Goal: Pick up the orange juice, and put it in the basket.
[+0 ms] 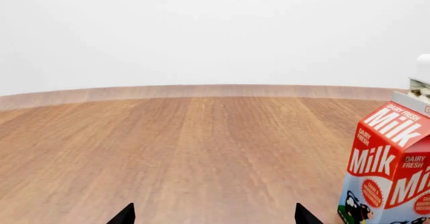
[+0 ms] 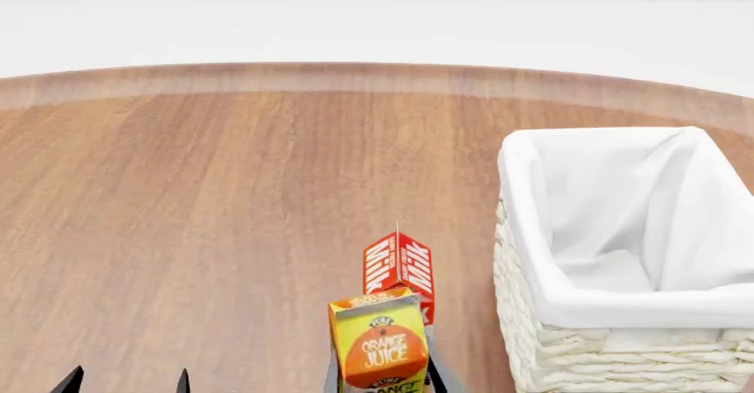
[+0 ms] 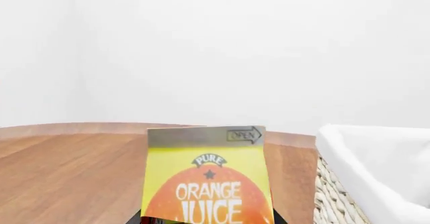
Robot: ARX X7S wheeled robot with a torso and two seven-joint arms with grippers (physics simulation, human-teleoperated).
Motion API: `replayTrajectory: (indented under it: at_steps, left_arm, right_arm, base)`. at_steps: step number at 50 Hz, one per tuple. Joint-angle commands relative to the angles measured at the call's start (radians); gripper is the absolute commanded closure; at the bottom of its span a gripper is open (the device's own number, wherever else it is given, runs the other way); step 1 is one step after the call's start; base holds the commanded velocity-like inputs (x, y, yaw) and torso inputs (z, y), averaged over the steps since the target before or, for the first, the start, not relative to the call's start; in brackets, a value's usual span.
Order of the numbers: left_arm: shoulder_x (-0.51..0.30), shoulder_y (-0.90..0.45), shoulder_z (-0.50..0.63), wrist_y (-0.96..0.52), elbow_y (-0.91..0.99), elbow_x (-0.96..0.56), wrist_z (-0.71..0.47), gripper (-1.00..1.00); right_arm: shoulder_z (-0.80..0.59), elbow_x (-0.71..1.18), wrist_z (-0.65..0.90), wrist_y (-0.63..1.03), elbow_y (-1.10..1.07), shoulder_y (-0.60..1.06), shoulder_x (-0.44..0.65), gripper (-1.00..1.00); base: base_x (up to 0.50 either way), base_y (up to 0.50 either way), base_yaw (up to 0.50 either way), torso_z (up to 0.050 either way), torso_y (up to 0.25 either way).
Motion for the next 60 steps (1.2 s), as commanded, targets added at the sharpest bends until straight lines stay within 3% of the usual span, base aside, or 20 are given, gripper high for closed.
replayTrajectory:
  at_steps: [1, 60]
  left_arm:
    - [-0.003, -0.001, 0.004, 0.001, 0.000, -0.003, -0.003, -1.00]
    - [-0.014, -0.006, 0.020, 0.007, -0.002, -0.015, -0.017, -1.00]
  right_arm:
    - [0.014, -0.033, 0.018, 0.074, -0.104, 0.027, 0.013, 1.00]
    - [0.132, 0.062, 0.106, 0.438, -0.388, 0.265, 0.061, 1.00]
  base:
    - [0.00, 0.00, 0.00, 0.000, 0.000]
    - [0.00, 0.00, 0.00, 0.000, 0.001]
